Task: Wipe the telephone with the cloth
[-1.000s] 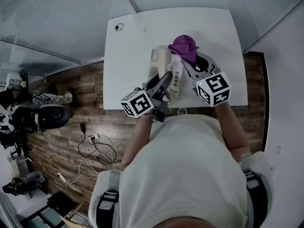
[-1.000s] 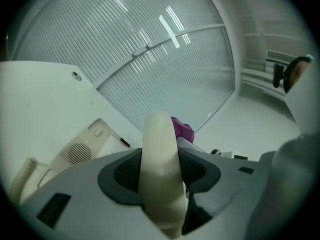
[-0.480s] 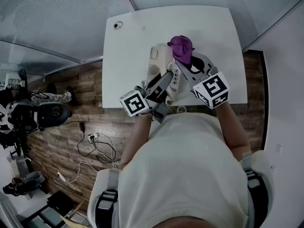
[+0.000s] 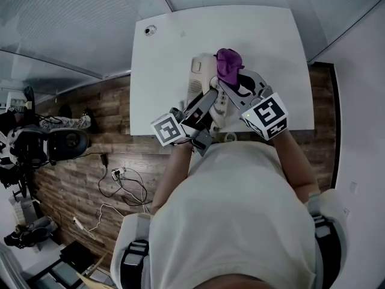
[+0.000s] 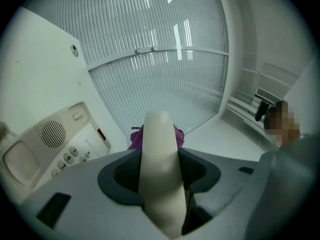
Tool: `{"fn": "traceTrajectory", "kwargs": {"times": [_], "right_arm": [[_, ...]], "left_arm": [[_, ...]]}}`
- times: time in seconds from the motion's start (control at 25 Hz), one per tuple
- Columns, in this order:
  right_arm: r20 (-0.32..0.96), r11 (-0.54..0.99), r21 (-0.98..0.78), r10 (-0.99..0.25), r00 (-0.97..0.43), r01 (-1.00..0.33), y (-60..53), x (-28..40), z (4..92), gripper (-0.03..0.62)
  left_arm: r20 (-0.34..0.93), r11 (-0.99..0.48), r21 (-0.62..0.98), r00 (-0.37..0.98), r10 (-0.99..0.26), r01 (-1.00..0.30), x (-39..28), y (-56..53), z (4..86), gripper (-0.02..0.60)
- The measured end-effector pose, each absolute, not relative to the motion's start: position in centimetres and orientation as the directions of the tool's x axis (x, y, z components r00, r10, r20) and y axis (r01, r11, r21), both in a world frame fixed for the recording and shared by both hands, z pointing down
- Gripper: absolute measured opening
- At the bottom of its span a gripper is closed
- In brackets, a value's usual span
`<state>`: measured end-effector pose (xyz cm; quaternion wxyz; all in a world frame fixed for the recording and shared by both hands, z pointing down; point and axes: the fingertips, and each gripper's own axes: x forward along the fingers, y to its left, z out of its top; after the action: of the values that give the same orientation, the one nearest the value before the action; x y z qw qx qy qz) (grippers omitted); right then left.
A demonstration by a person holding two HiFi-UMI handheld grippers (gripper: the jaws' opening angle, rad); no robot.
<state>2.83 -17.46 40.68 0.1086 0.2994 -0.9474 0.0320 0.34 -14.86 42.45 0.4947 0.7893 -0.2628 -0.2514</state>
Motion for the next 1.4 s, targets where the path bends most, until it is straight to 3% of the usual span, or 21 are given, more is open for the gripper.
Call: {"fn": "traceTrajectory", "kwargs": {"times": [0.8,1.08,1.4], "right_arm": [[0.226,0.901,-0.033,-0.416,-0.881,-0.433,-14.6,1.1,41.5,0.095],[0.203,0.929,-0.132,-0.317,-0.926,-0.347,-13.7,0.8,41.6,0.095],[0.192,0.929,-0.159,-0.303,-0.933,-0.335,-13.4,1.2,41.6,0.095]], "left_arm": [[-0.186,-0.358,0.929,0.711,-0.678,-0.098,-0.1,-15.4,41.7,0.222],[-0.195,-0.361,0.93,0.735,-0.649,-0.072,0.3,-15.2,41.6,0.222],[-0.201,-0.358,0.931,0.721,-0.664,-0.071,0.2,-15.3,41.5,0.224]]}}
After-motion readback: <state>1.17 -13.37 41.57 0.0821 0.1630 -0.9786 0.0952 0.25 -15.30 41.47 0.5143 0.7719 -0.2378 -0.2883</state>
